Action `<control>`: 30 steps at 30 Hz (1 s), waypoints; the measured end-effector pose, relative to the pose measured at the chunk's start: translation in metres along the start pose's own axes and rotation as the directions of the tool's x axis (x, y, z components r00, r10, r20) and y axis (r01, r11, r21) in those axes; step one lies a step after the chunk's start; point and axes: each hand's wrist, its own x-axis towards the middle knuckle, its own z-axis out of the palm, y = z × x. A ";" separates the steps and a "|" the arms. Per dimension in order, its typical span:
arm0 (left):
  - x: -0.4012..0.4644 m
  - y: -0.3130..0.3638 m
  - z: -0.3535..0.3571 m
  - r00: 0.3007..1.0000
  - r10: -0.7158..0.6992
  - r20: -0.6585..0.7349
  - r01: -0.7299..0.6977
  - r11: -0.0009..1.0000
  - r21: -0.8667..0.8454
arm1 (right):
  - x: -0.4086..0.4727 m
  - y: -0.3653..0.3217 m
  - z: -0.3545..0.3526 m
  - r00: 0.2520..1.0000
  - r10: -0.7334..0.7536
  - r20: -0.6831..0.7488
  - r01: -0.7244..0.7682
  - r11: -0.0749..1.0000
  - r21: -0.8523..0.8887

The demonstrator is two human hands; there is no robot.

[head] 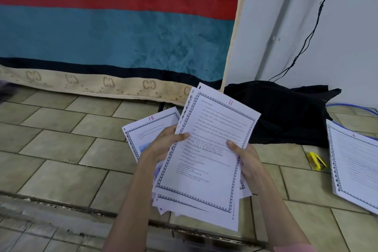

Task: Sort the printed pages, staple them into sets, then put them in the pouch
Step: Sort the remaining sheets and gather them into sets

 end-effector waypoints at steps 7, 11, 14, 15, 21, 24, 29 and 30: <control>0.004 -0.003 0.001 1.000 0.009 0.001 -0.008 0.993 -0.117 | 0.001 -0.006 -0.035 1.000 0.009 -0.015 -0.007 0.990 0.138; 0.016 -0.015 -0.027 0.870 -0.081 -0.487 0.001 0.987 -0.163 | -0.005 -0.005 -0.058 0.998 0.044 -0.046 -0.028 0.955 0.295; 0.026 -0.028 -0.040 0.740 -0.074 -0.669 0.089 0.996 -0.012 | -0.008 -0.005 -0.062 0.994 0.060 -0.086 -0.028 0.942 0.333; 0.029 -0.032 -0.043 0.731 -0.069 -0.679 0.151 0.987 0.062 | -0.008 -0.005 -0.063 0.993 0.065 -0.098 -0.030 0.943 0.330; 0.036 -0.033 -0.023 0.767 -0.073 -0.638 0.328 0.898 0.292 | -0.004 -0.004 -0.060 0.990 0.096 -0.104 -0.061 0.952 0.300; 0.038 -0.030 -0.014 0.818 -0.042 -0.573 0.255 0.921 0.296 | -0.004 -0.006 -0.061 0.989 0.111 -0.097 -0.081 0.960 0.270; 0.034 -0.017 -0.025 0.705 0.097 -0.703 0.163 0.942 0.293 | -0.001 -0.005 -0.062 0.993 0.094 -0.064 -0.077 0.969 0.234; 0.030 -0.015 -0.031 0.639 0.117 -0.760 0.185 0.936 0.300 | -0.002 -0.005 -0.061 0.994 0.093 -0.060 -0.077 0.969 0.233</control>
